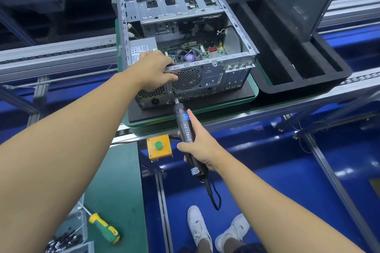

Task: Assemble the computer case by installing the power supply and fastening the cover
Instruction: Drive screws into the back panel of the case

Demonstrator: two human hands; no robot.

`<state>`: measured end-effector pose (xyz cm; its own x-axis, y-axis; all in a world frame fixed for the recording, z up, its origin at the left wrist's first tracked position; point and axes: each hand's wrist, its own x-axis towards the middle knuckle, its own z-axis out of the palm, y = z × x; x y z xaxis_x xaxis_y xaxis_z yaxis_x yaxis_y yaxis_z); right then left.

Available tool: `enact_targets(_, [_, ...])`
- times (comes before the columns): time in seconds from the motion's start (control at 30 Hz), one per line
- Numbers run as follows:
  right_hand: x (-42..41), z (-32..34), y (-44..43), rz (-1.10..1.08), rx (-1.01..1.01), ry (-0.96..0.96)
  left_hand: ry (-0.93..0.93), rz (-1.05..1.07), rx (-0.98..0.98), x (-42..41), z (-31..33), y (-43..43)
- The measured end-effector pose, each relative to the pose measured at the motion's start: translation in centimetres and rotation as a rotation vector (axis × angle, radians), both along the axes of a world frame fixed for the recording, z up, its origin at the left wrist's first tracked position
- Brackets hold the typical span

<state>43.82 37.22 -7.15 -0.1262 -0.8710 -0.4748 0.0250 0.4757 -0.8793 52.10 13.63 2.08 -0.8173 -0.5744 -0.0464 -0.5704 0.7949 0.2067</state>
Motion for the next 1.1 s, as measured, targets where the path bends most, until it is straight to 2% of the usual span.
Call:
enact_targets(0.63, [-0.8,-0.5,0.4,0.048,-0.01,0.027,0.022,0.0,-0.043,-0.1,-0.1,-0.1])
enact_targets(0.8, [-3.3,-0.7,2.1,0.068,-0.053,-0.014,0.048,0.004,-0.101,0.1,-0.7,0.8])
enact_targets(0.87, [-5.1,-0.2,2.6,0.055,-0.07,-0.022,0.067,0.028,-0.057,-0.1,-0.6,1.4])
enact_targets(0.97, [-8.1,0.9,3.1,0.035,-0.123,-0.038,0.24,0.139,0.073,-1.0,0.2,2.3])
enact_targets(1.1, [-12.0,2.5,3.5,-0.01,-0.2,-0.053,0.473,0.199,0.01,-5.2,2.0,4.0])
